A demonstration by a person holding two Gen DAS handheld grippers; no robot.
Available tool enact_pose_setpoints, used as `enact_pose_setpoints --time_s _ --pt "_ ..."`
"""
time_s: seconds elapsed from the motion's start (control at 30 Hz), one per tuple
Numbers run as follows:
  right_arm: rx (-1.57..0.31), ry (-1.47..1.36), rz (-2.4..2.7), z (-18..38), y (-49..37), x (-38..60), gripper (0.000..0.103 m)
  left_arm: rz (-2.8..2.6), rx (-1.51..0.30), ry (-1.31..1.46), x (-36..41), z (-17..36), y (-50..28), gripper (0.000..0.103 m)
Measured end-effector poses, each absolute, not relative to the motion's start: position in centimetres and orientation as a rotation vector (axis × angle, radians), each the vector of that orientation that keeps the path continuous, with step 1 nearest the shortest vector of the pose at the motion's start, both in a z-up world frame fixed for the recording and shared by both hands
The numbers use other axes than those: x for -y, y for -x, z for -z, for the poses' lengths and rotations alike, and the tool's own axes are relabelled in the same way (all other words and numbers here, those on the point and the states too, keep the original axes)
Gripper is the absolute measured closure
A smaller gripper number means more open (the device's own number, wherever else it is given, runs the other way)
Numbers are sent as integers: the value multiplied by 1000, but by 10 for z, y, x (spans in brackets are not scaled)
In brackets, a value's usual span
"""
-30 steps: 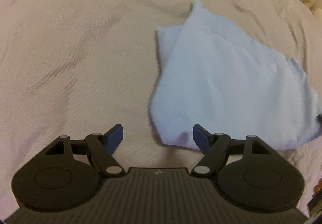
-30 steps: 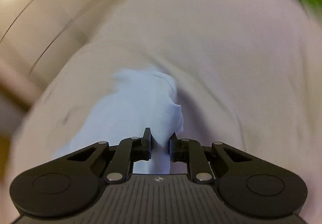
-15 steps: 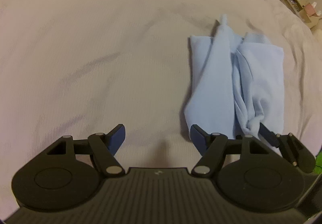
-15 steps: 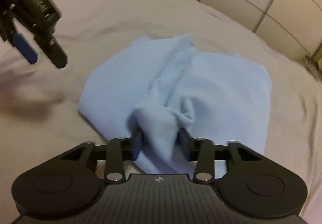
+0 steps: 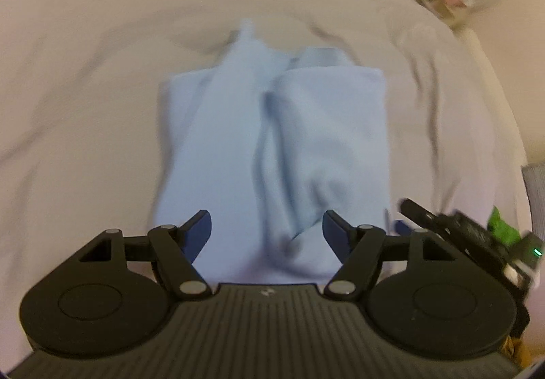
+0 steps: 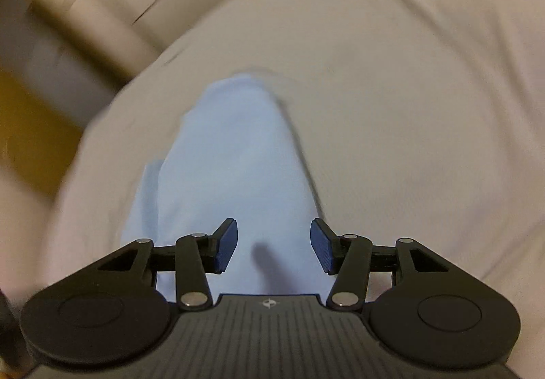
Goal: Fold clothes
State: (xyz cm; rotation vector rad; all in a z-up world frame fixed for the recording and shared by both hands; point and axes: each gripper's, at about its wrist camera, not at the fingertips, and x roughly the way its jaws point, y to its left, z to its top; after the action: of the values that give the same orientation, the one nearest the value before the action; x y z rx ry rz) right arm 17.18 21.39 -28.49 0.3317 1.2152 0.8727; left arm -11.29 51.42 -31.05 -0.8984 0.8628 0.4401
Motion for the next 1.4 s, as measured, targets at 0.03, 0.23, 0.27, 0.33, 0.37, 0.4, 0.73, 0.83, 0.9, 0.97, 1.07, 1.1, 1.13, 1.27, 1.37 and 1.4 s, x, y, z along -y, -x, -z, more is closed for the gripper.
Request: enact_pose_setpoints --time_s 0.03,0.23,0.27,0.33,0.37,0.4,0.73,0.83,0.9,0.97,1.07,1.1,1.13,1.27,1.37,1.4 --pt "-1277 -429 -840 295 -182 -211 52 -421 -863 880 -516 310 103 34" --pt "-1425 -640 -732 324 -205 -211 54 -372 -887 889 -541 333 54 34" --pt "-1439 -649 -728 327 -209 -213 56 -367 -891 910 -547 340 50 34" --pt "-1461 -654 -724 333 -212 -214 56 -361 -888 958 -556 352 46 35" --pt "-1469 -652 -729 335 -211 -210 56 -359 -885 984 -561 358 43 36" --pt "-1474 -649 -733 335 -207 -201 56 -352 -876 1000 -563 360 46 37" --pt "-1483 -588 -756 335 -192 -182 56 -296 -849 923 -553 359 32 92" --pt "-1442 -526 -784 320 -186 -182 56 -318 -767 860 -549 331 47 97" --pt "-1384 -459 -838 302 -178 -184 56 -341 -713 819 -549 311 62 97" --pt "-1322 -393 -922 282 -167 -191 56 -361 -690 806 -552 300 80 97" --pt "-1263 -251 -986 261 -147 -203 56 -432 -718 802 -559 307 102 97" --pt "-1243 -195 -994 257 -145 -212 56 -450 -733 818 -562 315 108 97" --pt "-1232 -145 -997 257 -143 -220 56 -468 -748 835 -564 322 113 97" --pt "-1237 -20 -998 263 -126 -226 56 -483 -764 849 -564 339 119 96" --pt "-1210 10 -1011 258 -117 -222 56 -468 -699 793 -558 322 124 96" --pt "-1205 4 -1019 257 -116 -220 56 -464 -684 765 -555 317 124 96"
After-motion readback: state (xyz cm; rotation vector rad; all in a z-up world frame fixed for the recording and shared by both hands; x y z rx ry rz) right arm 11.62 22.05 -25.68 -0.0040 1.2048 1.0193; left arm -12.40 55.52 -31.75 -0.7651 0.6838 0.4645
